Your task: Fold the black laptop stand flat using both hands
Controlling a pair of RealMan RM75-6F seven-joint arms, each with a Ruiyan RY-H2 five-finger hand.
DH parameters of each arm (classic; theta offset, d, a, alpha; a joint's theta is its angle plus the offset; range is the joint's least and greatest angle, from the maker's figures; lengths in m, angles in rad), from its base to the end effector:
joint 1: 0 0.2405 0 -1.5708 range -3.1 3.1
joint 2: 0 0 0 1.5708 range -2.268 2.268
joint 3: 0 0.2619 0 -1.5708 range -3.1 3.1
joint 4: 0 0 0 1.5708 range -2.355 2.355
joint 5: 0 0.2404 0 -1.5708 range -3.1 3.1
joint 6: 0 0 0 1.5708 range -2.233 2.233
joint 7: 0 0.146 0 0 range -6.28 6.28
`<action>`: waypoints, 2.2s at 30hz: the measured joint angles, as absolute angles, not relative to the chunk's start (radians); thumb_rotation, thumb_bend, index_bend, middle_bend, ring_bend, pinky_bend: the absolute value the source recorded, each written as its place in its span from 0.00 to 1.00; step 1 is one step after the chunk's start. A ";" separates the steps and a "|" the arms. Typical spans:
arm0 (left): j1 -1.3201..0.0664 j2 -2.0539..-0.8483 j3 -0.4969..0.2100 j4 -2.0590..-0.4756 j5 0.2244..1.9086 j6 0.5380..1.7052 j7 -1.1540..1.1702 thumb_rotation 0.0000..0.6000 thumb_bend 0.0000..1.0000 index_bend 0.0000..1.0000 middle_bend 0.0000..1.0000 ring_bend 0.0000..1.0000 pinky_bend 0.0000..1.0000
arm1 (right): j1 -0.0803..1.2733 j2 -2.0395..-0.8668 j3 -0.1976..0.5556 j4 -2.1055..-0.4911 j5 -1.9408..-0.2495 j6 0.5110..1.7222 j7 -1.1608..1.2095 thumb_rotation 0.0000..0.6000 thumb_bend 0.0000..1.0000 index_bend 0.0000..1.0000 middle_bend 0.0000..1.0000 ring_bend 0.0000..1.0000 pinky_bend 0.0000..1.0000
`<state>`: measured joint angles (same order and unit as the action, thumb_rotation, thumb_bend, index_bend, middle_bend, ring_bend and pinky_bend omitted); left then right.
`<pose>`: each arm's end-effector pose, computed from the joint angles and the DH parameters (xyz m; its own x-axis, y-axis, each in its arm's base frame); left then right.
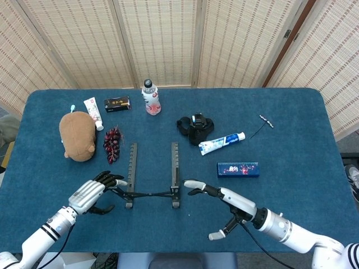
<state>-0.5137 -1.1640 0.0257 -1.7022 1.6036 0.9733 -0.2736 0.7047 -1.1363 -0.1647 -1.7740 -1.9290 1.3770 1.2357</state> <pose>-0.2284 0.2579 0.0299 0.2519 0.5117 0.8214 0.9260 -0.3741 -0.0510 -0.1377 -0.2364 0.0610 -0.3396 -0.8249 0.4520 -0.5699 -0.2019 -0.7966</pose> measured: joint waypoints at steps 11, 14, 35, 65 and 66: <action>-0.528 -1.230 0.050 -1.667 1.587 0.950 -0.284 1.00 0.00 0.00 0.05 0.00 0.16 | 0.687 -1.108 -0.170 -1.795 -1.912 1.385 1.213 1.00 0.32 0.21 0.15 0.12 0.00; -0.531 -1.237 0.056 -1.665 1.591 0.952 -0.290 1.00 0.00 0.00 0.05 0.00 0.16 | 0.684 -1.107 -0.170 -1.796 -1.908 1.386 1.211 1.00 0.32 0.21 0.15 0.12 0.00; -0.544 -1.259 0.072 -1.619 1.557 0.933 -0.383 1.00 0.00 0.00 0.05 0.00 0.16 | 0.677 -1.106 -0.161 -1.790 -1.898 1.382 1.217 1.00 0.32 0.22 0.15 0.12 0.00; -0.419 -1.092 0.051 -1.691 1.489 1.140 -0.287 1.00 0.00 0.00 0.03 0.00 0.16 | 0.728 -1.113 -0.118 -1.740 -1.722 1.114 1.159 1.00 0.32 0.22 0.15 0.12 0.00; -0.414 -1.087 0.050 -1.694 1.487 1.144 -0.286 1.00 0.00 0.00 0.03 0.00 0.15 | 0.735 -1.123 -0.115 -1.731 -1.721 1.104 1.164 1.00 0.32 0.22 0.15 0.12 0.00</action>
<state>-0.4142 -1.0868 0.0505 -1.6944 1.4873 1.1442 -0.2862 0.7353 -1.1233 -0.1147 -1.7309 -1.7212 1.1036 1.1639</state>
